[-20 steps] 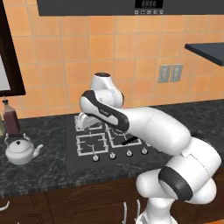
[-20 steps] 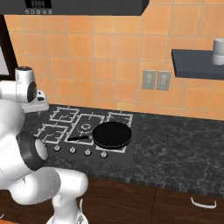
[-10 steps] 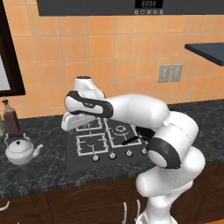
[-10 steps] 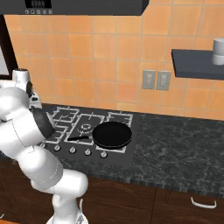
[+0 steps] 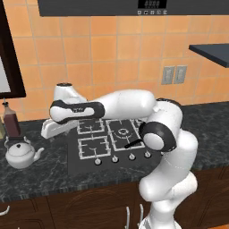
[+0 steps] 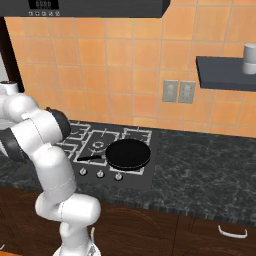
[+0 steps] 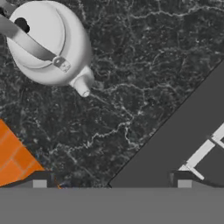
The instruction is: Pick the kettle from the counter and place it on a stove burner. Then turn the burner on.
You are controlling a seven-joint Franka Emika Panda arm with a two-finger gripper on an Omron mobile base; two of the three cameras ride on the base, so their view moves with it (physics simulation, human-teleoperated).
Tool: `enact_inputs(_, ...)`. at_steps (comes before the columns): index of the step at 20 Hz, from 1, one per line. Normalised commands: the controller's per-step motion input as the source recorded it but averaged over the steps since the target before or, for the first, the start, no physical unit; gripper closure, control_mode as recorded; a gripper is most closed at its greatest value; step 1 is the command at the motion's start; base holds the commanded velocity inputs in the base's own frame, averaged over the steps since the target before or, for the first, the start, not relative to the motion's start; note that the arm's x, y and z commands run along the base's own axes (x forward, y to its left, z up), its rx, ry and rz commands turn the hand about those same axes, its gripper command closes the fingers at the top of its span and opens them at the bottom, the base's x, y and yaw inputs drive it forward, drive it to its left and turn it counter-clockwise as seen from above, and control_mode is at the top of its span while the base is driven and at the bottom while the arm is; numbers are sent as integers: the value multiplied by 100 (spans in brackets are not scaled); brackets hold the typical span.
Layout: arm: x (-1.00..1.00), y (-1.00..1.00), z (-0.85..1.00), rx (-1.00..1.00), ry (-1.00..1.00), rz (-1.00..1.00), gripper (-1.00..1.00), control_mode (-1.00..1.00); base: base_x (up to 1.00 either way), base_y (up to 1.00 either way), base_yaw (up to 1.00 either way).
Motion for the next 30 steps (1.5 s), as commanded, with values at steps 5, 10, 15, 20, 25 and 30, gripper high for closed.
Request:
enact_inputs(5,1,70,-24,0,-3,3,-100,-100,0,0,0)
enact_inputs(10,1,51,0,0,-5,0,-100,-100,0,0,0)
enact_inputs(15,6,40,0,0,-2,0,-100,-100,0,0,0)
enact_inputs(20,4,24,-5,0,-5,0,-100,-100,0,0,0)
enact_inputs(25,1,7,-26,7,-8,0,-100,-100,0,0,0)
enact_inputs(30,21,0,-25,18,-10,0,-100,-100,0,0,0)
